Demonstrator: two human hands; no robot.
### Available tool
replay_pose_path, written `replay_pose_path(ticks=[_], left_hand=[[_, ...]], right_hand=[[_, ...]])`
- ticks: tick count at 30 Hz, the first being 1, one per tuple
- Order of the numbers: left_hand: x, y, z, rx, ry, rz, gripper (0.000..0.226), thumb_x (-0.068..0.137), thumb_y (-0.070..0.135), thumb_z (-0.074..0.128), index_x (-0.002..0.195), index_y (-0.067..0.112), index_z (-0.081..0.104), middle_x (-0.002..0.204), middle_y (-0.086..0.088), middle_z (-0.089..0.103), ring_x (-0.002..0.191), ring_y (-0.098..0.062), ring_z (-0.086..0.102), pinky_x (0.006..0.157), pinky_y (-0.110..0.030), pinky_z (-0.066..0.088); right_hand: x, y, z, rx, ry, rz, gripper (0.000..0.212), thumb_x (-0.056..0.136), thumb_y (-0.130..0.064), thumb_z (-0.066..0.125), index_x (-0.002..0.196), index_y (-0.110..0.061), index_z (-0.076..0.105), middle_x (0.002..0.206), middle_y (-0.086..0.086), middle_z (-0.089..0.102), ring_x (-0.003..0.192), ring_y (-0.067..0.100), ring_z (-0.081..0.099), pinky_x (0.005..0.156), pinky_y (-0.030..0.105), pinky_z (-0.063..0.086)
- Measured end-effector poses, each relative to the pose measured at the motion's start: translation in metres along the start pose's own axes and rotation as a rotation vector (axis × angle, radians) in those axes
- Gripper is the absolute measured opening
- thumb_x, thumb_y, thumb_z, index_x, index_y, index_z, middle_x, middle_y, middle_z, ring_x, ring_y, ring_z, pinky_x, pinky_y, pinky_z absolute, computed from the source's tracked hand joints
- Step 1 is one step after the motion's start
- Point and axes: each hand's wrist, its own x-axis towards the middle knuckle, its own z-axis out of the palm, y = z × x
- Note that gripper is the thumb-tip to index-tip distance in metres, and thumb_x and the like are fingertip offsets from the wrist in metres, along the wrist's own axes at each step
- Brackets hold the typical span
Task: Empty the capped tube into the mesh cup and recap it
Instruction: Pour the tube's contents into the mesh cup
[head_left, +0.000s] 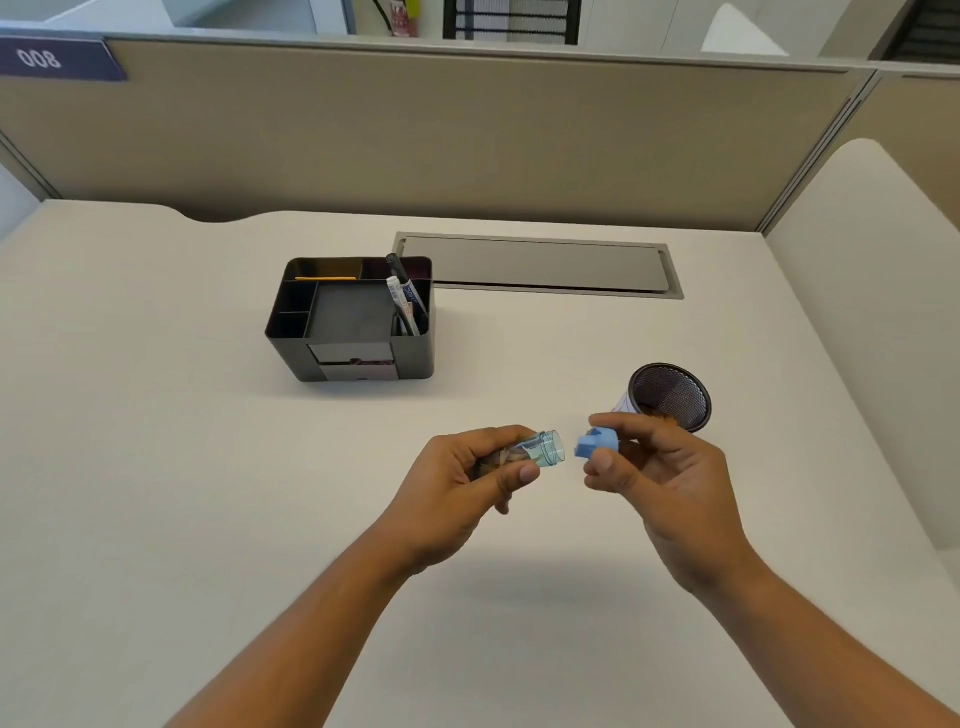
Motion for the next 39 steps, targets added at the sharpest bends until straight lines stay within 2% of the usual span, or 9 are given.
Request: replay_pose_path(ticks=[4, 6, 11, 17, 22, 25, 31, 35, 39], left_hand=[[0.017, 0.007, 0.012, 0.035, 0.005, 0.014, 0.041, 0.085, 0.042, 0.062, 0.122, 0.024, 0.066, 0.090, 0.009, 0.072, 0.068, -0.007, 0.058, 0.067, -0.022, 0.052], [0.028, 0.010, 0.020, 0.067, 0.001, 0.014, 0.040, 0.089, 0.040, 0.059, 0.125, 0.023, 0.064, 0.094, 0.008, 0.072, 0.072, -0.006, 0.060, 0.067, -0.022, 0.053], [0.063, 0.012, 0.038, 0.111, -0.027, -0.016, 0.033, 0.095, 0.027, 0.061, 0.126, 0.017, 0.062, 0.102, -0.005, 0.071, 0.074, -0.010, 0.060, 0.068, -0.027, 0.052], [0.098, 0.013, 0.065, 0.200, -0.032, -0.014, 0.025, 0.092, 0.022, 0.066, 0.100, 0.045, 0.064, 0.079, 0.008, 0.068, 0.062, 0.001, 0.059, 0.059, -0.016, 0.052], [0.122, 0.013, 0.079, 0.310, -0.059, -0.061, 0.021, 0.090, 0.019, 0.068, 0.110, 0.026, 0.068, 0.079, 0.006, 0.067, 0.064, -0.006, 0.058, 0.062, -0.024, 0.053], [0.133, 0.013, 0.084, 0.398, -0.058, -0.080, 0.025, 0.088, 0.017, 0.071, 0.113, 0.019, 0.069, 0.079, 0.008, 0.066, 0.058, -0.001, 0.056, 0.056, -0.013, 0.047], [0.148, 0.018, 0.090, 0.561, -0.047, -0.041, 0.033, 0.084, 0.018, 0.076, 0.115, 0.020, 0.066, 0.092, 0.007, 0.066, 0.074, -0.003, 0.061, 0.066, -0.011, 0.043], [0.153, 0.023, 0.093, 0.688, -0.074, 0.004, 0.032, 0.078, 0.019, 0.081, 0.099, 0.025, 0.057, 0.089, 0.008, 0.063, 0.074, -0.006, 0.060, 0.056, -0.009, 0.041], [0.159, 0.027, 0.098, 0.735, -0.082, 0.029, 0.028, 0.076, 0.018, 0.082, 0.094, 0.025, 0.062, 0.084, 0.008, 0.061, 0.069, -0.006, 0.057, 0.049, -0.004, 0.041]], right_hand=[[-0.009, 0.028, -0.020, -0.036, 0.165, 0.124, 0.016, 0.078, -0.015, 0.077, 0.093, -0.023, 0.077, 0.079, 0.000, 0.078, 0.065, 0.015, 0.070, 0.065, 0.029, 0.062], [-0.016, 0.051, -0.034, -0.205, 0.133, 0.196, 0.021, 0.081, -0.009, 0.079, 0.094, -0.026, 0.076, 0.079, 0.002, 0.079, 0.065, 0.017, 0.072, 0.069, 0.035, 0.062], [-0.032, 0.101, -0.069, -0.385, 0.078, 0.264, 0.023, 0.078, -0.011, 0.083, 0.092, -0.028, 0.076, 0.082, -0.003, 0.074, 0.069, 0.018, 0.069, 0.066, 0.030, 0.060], [-0.039, 0.126, -0.083, -0.475, -0.005, 0.187, 0.024, 0.074, -0.024, 0.086, 0.093, -0.033, 0.075, 0.088, -0.008, 0.072, 0.070, 0.014, 0.067, 0.064, 0.020, 0.056], [-0.038, 0.133, -0.087, -0.457, -0.003, 0.151, 0.022, 0.072, -0.032, 0.082, 0.093, -0.030, 0.075, 0.090, -0.009, 0.071, 0.070, 0.012, 0.066, 0.062, 0.015, 0.053], [-0.038, 0.135, -0.089, -0.464, -0.018, 0.127, 0.021, 0.073, -0.033, 0.080, 0.093, -0.029, 0.074, 0.089, -0.014, 0.070, 0.071, 0.012, 0.066, 0.061, 0.013, 0.052], [-0.037, 0.137, -0.089, -0.476, -0.040, 0.095, 0.020, 0.075, -0.033, 0.078, 0.093, -0.027, 0.073, 0.091, -0.017, 0.068, 0.073, 0.011, 0.066, 0.060, 0.012, 0.052], [-0.038, 0.136, -0.089, -0.478, -0.032, 0.075, 0.019, 0.075, -0.030, 0.079, 0.092, -0.026, 0.074, 0.089, -0.015, 0.067, 0.072, 0.011, 0.066, 0.060, 0.012, 0.051], [-0.038, 0.136, -0.089, -0.466, -0.014, 0.054, 0.019, 0.076, -0.030, 0.079, 0.093, -0.025, 0.074, 0.087, -0.013, 0.067, 0.072, 0.012, 0.066, 0.060, 0.012, 0.051]])
